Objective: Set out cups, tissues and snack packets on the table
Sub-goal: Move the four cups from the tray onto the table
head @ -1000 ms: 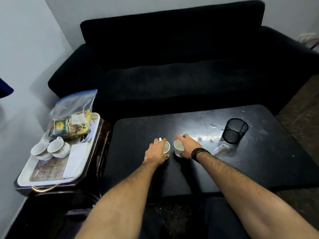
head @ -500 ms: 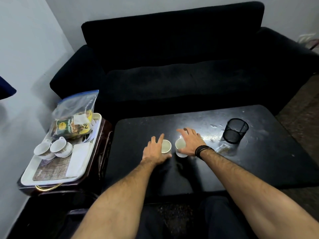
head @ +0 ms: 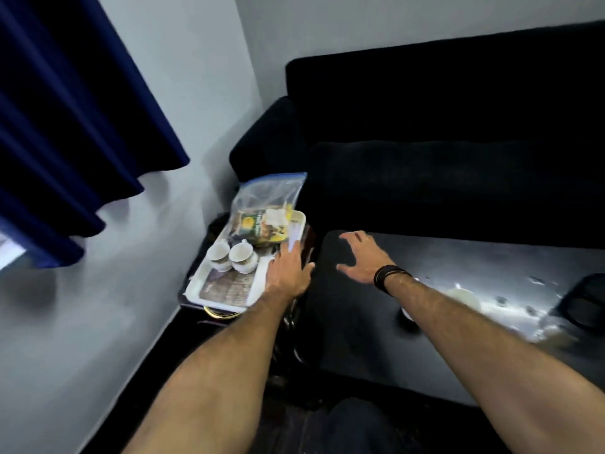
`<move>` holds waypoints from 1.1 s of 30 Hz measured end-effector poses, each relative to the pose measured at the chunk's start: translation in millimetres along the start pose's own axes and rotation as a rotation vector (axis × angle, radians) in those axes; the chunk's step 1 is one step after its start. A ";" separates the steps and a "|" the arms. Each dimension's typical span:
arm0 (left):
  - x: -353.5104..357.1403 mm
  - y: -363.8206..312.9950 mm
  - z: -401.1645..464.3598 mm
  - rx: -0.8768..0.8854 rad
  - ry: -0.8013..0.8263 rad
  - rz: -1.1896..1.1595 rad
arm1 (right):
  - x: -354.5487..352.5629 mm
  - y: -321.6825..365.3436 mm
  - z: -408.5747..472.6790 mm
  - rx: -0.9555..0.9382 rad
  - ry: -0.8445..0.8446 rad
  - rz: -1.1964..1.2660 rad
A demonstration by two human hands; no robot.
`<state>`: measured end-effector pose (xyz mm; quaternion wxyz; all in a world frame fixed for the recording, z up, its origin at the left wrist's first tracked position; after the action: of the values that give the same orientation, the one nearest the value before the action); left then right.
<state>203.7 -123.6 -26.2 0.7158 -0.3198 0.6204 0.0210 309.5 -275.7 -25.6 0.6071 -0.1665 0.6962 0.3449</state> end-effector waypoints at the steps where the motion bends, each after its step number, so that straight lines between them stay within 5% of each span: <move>1: -11.5 17.8 -0.7 -0.019 -0.036 0.009 | 6.9 22.3 7.6 -0.036 0.013 0.005; 14: -76.4 182.0 19.4 -0.333 -0.072 0.010 | 82.4 213.8 94.1 -0.219 0.119 0.012; 25: -55.5 224.4 65.4 -0.382 0.067 -0.191 | 115.6 241.1 142.5 -0.151 0.162 -0.070; 33: -58.0 210.9 61.5 -0.368 0.045 -0.046 | 122.1 240.4 140.5 -0.154 0.159 -0.023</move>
<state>154.2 95.0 -63.4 0.6313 -0.4597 0.6147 0.1106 230.4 13.0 -79.5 0.5394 -0.2476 0.7116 0.3760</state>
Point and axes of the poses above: each hand's wrist, its own z-axis towards the middle knuckle, its own x-axis out of the palm, y = z × x, the point moved 7 cm from there along z, towards the middle knuckle, and after that the axes turned 13 degrees about -z, right-handed, at the moved point
